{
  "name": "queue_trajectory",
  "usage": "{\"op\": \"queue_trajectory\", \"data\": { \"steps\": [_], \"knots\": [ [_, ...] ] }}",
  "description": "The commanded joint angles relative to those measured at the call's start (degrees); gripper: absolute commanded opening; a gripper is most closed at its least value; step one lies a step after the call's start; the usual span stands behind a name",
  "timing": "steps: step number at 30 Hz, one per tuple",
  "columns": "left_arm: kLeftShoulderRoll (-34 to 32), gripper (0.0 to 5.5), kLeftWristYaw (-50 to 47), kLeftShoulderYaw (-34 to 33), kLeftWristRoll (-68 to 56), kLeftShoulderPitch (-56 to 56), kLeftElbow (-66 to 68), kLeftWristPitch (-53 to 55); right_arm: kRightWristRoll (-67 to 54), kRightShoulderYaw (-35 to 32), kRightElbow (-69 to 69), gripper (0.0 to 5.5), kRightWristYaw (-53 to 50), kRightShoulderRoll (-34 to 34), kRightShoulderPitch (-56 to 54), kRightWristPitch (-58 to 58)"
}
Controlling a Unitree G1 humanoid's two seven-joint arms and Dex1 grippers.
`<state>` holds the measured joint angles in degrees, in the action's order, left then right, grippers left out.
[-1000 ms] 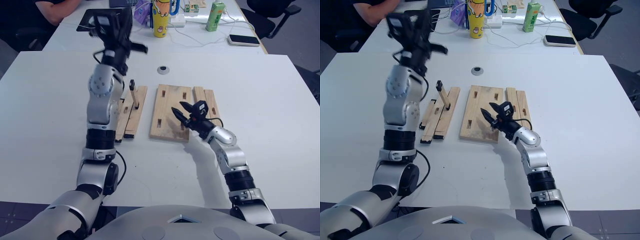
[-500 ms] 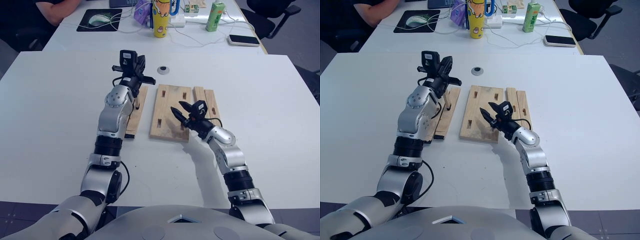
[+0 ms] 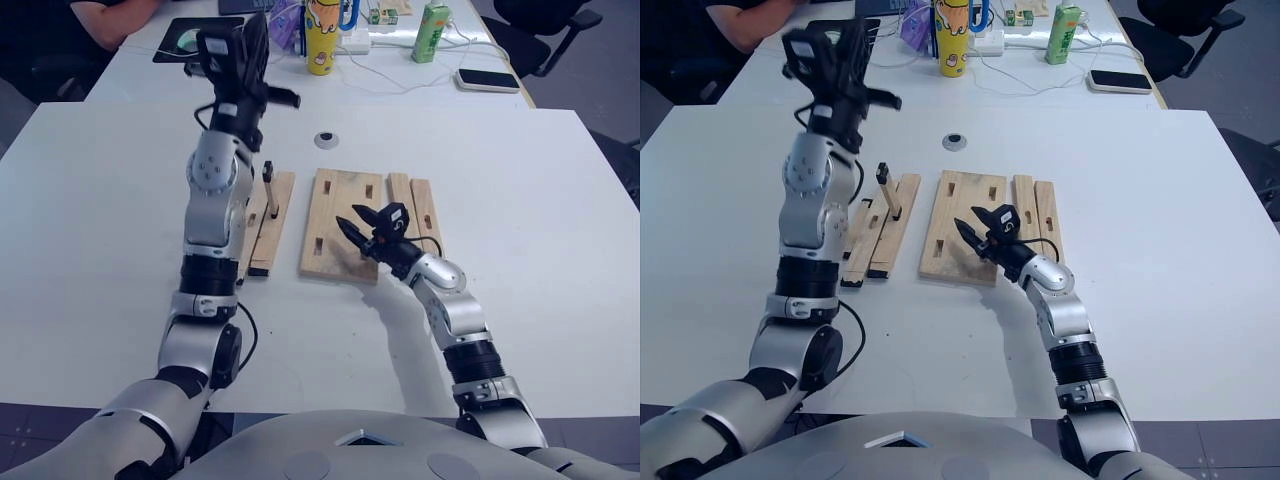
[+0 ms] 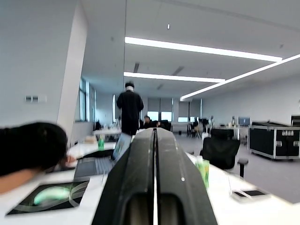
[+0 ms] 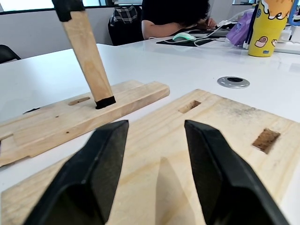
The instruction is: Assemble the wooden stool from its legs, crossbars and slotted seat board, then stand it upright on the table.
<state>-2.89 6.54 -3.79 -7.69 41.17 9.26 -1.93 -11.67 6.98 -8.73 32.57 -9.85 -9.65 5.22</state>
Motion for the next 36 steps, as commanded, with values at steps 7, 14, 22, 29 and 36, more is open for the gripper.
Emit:
{"op": "queue_trajectory", "data": {
  "steps": [7, 14, 22, 29, 36],
  "knots": [
    [3.31, 0.02, -0.94, 1.02, -4.31, -12.16, 6.49, 23.73, -0.05, 0.00, 0.14, 2.21, 0.06, 0.24, -1.27, 0.72],
    [4.80, 0.02, -3.78, 1.57, -2.47, -14.01, 2.28, 22.37, -2.05, -0.85, 1.90, 2.21, -0.34, 1.53, -1.11, 2.78],
    [3.42, 0.02, -7.68, 1.22, 3.00, -13.37, -3.10, 11.18, -1.39, -0.01, 2.23, 2.21, 0.07, 1.47, -0.10, 2.43],
    [0.50, 0.43, -2.13, 1.13, 0.32, -20.46, -6.51, 16.05, -5.16, -5.53, 4.97, 2.21, -1.37, 1.32, -0.22, 0.77],
    [-1.49, 1.47, 1.45, 1.27, -7.62, -29.75, -22.08, 38.05, -9.81, -13.26, 6.56, 2.21, -5.27, 0.53, -2.13, 3.32]
  ]
}}
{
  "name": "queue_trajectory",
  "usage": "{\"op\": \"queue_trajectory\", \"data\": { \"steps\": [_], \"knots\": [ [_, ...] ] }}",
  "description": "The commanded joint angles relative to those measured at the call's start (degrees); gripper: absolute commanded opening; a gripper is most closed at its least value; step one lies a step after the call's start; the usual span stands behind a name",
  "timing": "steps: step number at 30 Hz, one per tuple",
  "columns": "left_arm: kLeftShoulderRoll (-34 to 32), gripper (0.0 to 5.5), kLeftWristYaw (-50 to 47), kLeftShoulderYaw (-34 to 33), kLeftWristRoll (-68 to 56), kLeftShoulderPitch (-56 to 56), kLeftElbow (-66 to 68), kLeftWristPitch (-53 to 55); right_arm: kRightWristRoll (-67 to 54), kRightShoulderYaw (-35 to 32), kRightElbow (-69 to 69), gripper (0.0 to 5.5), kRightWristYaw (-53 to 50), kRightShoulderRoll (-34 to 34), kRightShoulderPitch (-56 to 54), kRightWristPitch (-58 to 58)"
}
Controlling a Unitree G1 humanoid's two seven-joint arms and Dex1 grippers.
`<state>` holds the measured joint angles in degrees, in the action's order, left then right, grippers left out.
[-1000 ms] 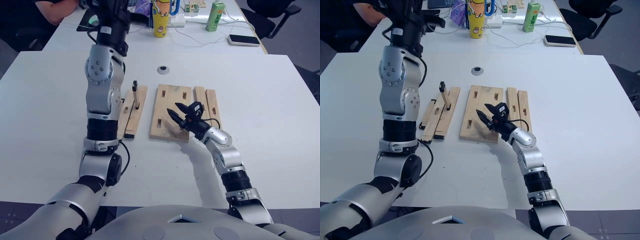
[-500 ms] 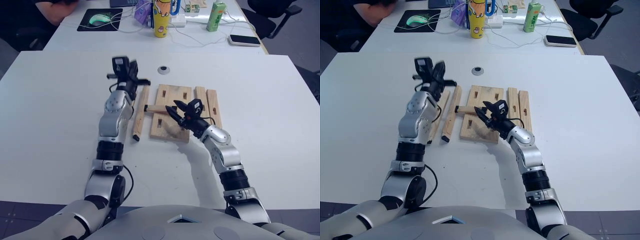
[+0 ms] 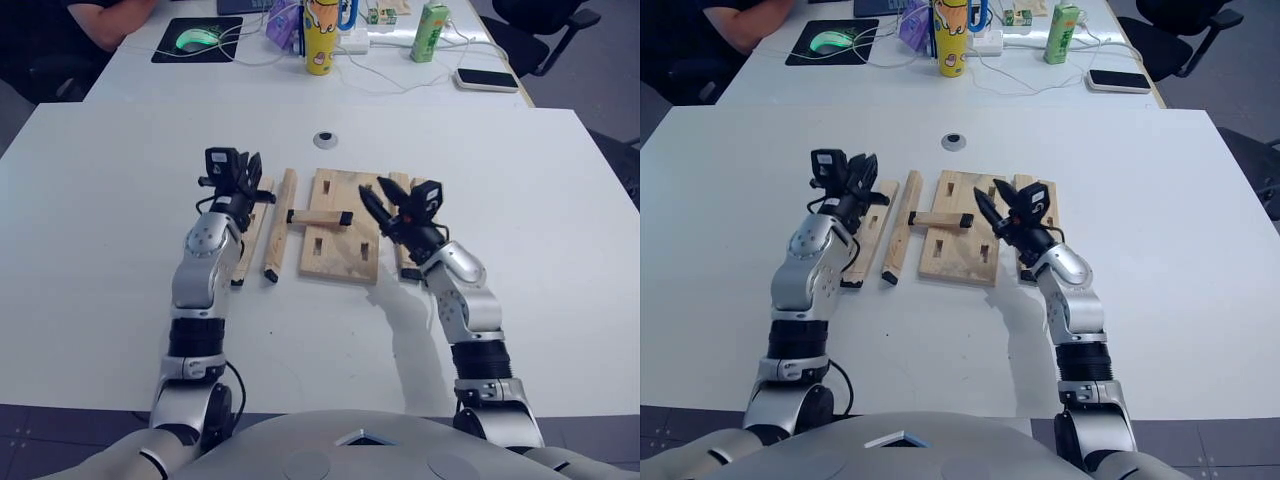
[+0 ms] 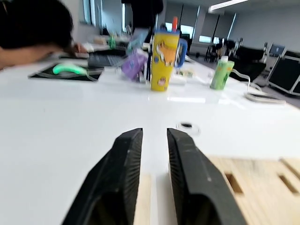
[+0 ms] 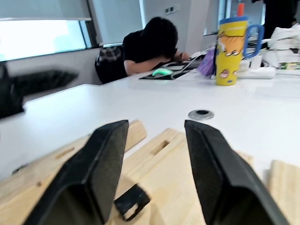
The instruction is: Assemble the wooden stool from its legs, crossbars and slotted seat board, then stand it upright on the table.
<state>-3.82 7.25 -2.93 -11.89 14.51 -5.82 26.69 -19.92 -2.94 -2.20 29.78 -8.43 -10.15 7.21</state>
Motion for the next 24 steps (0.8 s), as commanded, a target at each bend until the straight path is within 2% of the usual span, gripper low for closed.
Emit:
{"op": "queue_trajectory", "data": {
  "steps": [1, 6, 13, 24],
  "knots": [
    [-0.04, 1.60, 0.12, -0.01, -4.59, -3.68, -8.68, 12.33, -1.43, -4.06, -0.68, 2.21, -3.23, -1.10, -2.01, 1.16],
    [-1.06, 2.38, -0.02, 2.79, -6.41, -5.11, -13.11, 23.94, -0.42, -4.44, -2.79, 2.21, -4.18, -1.30, -2.62, 0.52],
    [-3.69, 2.42, -1.64, 5.24, -3.44, -3.80, -12.49, 29.68, -0.01, -3.63, -3.38, 2.21, -4.85, -0.83, -2.84, 0.53],
    [-1.52, 2.42, -2.71, 4.03, -3.92, -3.34, -11.09, 36.12, 0.19, -2.68, -3.30, 2.21, -5.67, -0.62, -2.27, 1.00]
  ]
}}
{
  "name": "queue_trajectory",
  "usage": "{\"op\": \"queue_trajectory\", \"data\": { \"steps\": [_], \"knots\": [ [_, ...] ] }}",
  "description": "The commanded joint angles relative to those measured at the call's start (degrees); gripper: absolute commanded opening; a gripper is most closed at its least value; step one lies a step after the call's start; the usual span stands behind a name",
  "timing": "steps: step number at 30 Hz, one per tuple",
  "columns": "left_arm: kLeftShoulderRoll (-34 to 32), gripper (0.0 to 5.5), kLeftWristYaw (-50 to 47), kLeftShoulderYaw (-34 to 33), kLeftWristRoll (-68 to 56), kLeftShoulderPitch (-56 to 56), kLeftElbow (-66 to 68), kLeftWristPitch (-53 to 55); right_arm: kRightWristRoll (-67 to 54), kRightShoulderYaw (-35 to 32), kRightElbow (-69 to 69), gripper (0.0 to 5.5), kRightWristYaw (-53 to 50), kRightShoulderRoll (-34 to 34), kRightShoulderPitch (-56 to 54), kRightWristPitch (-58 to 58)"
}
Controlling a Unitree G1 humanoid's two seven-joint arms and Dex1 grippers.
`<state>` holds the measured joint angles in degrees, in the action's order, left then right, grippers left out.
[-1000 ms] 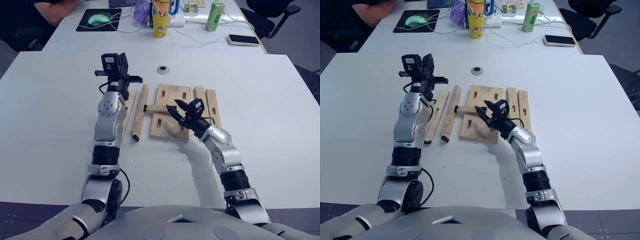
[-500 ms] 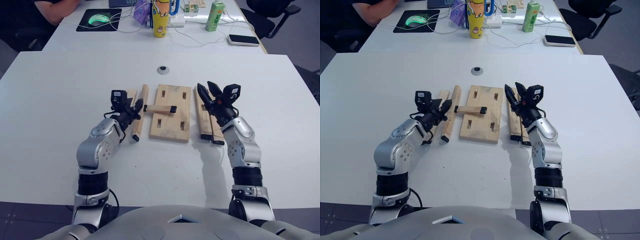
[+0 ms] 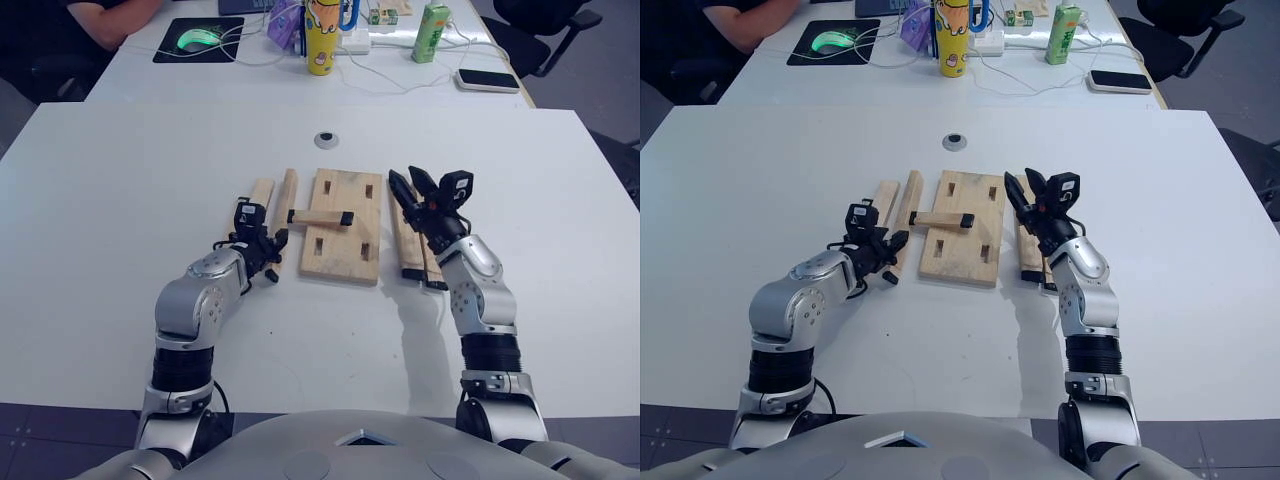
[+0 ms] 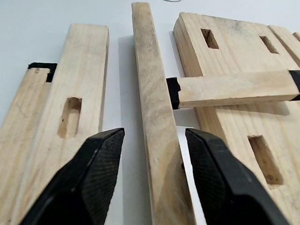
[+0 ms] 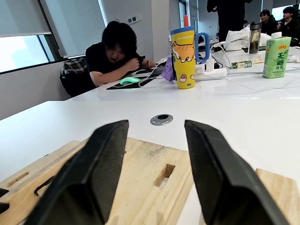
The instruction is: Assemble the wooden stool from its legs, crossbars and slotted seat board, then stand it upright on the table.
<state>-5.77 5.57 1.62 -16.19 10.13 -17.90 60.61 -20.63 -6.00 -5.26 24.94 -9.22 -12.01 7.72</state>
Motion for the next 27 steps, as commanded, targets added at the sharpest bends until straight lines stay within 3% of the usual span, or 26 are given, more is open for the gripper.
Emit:
{"op": "queue_trajectory", "data": {
  "steps": [1, 5, 15, 22, 27],
  "knots": [
    [0.36, 2.42, -1.04, -0.56, 0.51, 1.10, 1.23, 2.41, 0.94, 0.42, -0.23, 2.21, -0.99, 0.22, -0.39, 0.49],
    [0.48, 2.42, -1.08, -0.77, 0.63, 2.53, 2.25, 3.12, 1.50, 0.70, -0.42, 2.21, -1.66, 0.17, -0.35, 0.54],
    [-0.28, 1.07, 0.57, 0.16, 0.79, 2.62, 3.17, 2.86, 2.81, 0.23, -1.55, 2.21, -3.79, -0.15, -1.55, 0.63],
    [2.73, 1.07, 3.27, -6.22, -4.01, 7.27, 5.17, -2.93, -1.39, -2.85, -2.89, 2.21, -3.22, -0.16, -2.66, 3.08],
    [-2.83, 1.07, 16.88, -11.70, -12.28, 11.80, 10.47, -8.21, -9.96, -7.45, -4.01, 3.04, 1.11, -0.83, -4.16, 7.72]
  ]
}}
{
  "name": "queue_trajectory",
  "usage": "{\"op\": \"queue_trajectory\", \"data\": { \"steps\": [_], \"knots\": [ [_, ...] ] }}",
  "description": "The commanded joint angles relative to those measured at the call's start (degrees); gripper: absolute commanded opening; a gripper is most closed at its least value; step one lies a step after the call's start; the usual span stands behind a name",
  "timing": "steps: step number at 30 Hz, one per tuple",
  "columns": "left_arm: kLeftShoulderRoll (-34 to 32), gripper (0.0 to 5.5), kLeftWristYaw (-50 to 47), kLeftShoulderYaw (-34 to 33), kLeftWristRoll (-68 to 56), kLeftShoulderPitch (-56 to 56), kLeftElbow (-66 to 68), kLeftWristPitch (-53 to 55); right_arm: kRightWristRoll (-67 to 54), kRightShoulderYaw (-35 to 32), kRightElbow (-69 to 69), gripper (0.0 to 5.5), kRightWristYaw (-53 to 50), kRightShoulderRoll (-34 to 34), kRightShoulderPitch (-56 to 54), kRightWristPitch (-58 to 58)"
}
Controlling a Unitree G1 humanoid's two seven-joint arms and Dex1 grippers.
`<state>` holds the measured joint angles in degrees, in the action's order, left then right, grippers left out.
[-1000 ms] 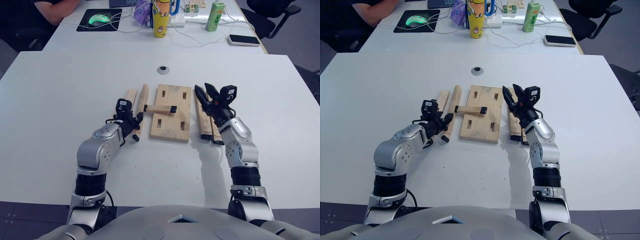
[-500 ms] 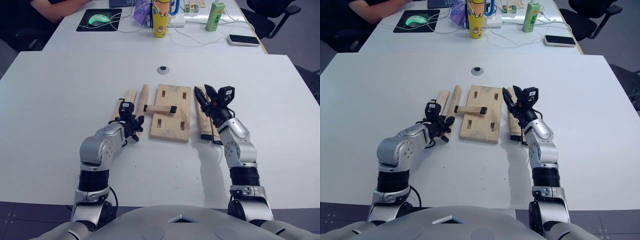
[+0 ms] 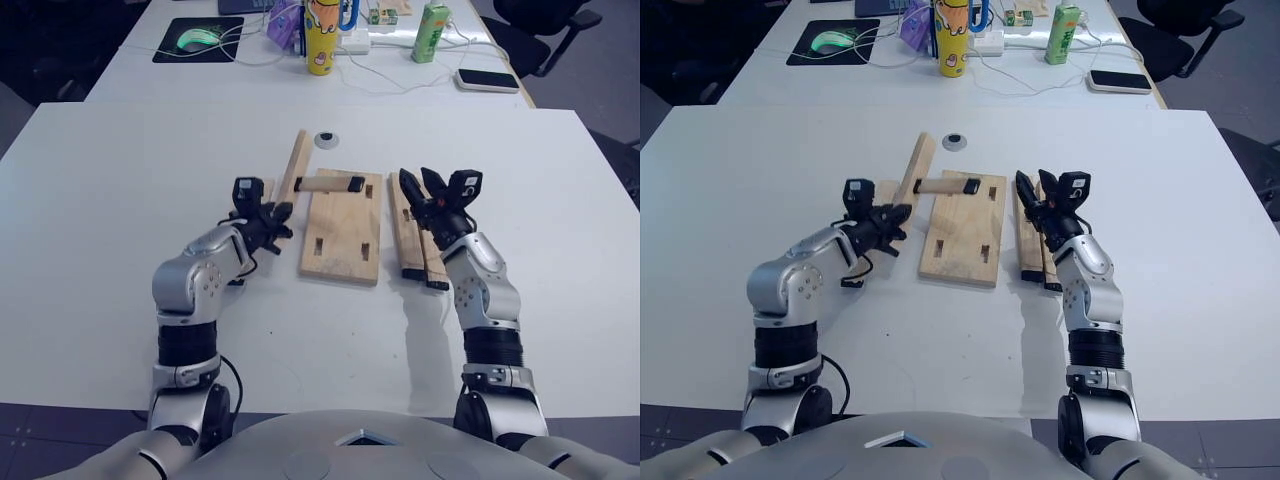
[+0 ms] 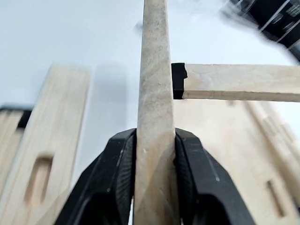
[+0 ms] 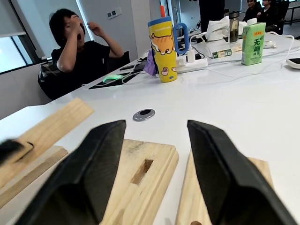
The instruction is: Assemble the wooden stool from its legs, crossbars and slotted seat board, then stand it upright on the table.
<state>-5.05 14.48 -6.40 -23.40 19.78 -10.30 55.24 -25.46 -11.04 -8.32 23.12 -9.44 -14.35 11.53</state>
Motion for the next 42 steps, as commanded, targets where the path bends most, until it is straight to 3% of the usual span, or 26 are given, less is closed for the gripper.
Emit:
{"op": "queue_trajectory", "data": {
  "steps": [1, 9, 13, 34, 42],
  "knots": [
    [-3.95, 1.07, 10.31, -5.87, -7.97, 2.45, 3.96, -2.65, -7.12, -3.01, -1.02, 3.21, 3.81, -0.57, -2.11, 5.62],
    [-14.91, 1.07, 33.20, -10.18, -23.76, 4.80, 16.60, 6.33, -28.69, -10.45, -1.38, 4.41, 9.27, -2.16, -4.85, 26.70],
    [-16.24, 1.07, 38.21, -8.23, -26.45, 5.96, 19.45, 9.48, -36.12, -11.51, 0.13, 4.44, 6.40, 0.26, -5.60, 33.80],
    [-14.10, 1.07, 40.40, -0.97, -31.64, 1.63, 12.31, 13.86, -51.27, -10.23, 5.45, 4.44, 1.75, 3.56, -6.34, 45.06],
    [-14.01, 1.07, 39.26, -1.33, -31.48, 0.94, 13.00, 13.15, -52.14, -8.85, 7.36, 3.13, 2.26, 3.01, -4.95, 45.78]
  ]
}}
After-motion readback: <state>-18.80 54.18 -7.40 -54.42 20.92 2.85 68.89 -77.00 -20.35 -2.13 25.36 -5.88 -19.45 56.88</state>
